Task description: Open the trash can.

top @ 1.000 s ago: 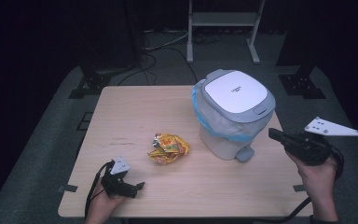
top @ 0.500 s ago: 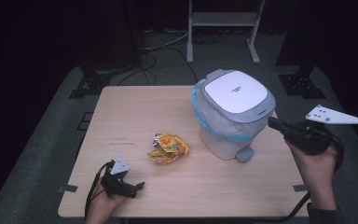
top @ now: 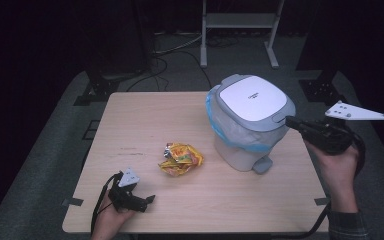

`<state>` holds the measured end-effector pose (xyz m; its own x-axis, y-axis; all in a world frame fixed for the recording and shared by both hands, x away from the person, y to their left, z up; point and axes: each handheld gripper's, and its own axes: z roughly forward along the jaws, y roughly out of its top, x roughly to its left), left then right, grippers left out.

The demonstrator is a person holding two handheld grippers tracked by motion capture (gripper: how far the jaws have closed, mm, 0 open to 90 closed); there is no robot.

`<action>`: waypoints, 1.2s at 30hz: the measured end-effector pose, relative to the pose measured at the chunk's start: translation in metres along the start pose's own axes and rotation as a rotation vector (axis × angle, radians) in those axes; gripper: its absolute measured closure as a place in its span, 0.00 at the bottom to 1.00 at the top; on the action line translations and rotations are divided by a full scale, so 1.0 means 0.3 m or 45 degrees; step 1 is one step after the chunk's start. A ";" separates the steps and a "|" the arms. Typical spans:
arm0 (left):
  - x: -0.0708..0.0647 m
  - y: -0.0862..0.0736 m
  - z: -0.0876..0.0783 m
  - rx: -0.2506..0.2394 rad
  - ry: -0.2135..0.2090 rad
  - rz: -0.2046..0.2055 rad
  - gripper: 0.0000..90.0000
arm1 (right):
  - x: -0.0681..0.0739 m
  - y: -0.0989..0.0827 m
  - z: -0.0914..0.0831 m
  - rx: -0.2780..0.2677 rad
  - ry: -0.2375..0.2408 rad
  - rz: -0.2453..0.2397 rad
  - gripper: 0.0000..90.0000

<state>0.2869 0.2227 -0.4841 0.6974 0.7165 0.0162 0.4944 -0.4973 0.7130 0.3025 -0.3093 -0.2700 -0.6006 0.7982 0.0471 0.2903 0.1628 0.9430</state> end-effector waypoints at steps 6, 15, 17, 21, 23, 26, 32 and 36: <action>0.000 0.000 -0.001 0.004 -0.001 0.002 0.00 | -0.009 0.015 0.030 0.014 -0.002 -0.001 1.00; 0.000 0.000 0.000 -0.001 -0.001 0.001 0.00 | -0.021 0.030 0.068 0.040 -0.009 -0.004 1.00; 0.000 0.000 -0.001 0.004 -0.001 0.001 0.00 | -0.021 0.030 0.072 0.046 -0.010 -0.003 1.00; 0.000 0.000 -0.001 0.003 -0.001 0.002 0.00 | -0.021 0.027 0.079 0.056 -0.017 -0.009 1.00; 0.000 0.000 -0.001 0.002 -0.001 0.001 0.00 | -0.021 0.026 0.079 0.054 -0.014 -0.003 1.00; 0.000 0.000 -0.001 0.003 -0.001 0.001 0.00 | -0.021 0.022 0.078 0.044 -0.015 -0.001 1.00; 0.000 0.000 -0.001 0.003 -0.002 0.001 0.00 | -0.021 0.016 0.077 0.043 -0.017 0.005 1.00; 0.000 0.000 0.000 0.001 0.000 0.000 0.00 | -0.021 0.013 0.076 0.039 -0.016 0.009 1.00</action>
<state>0.2869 0.2227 -0.4840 0.6976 0.7163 0.0163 0.4945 -0.4978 0.7125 0.3243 -0.3005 -0.2741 -0.5889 0.8067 0.0494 0.3174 0.1746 0.9321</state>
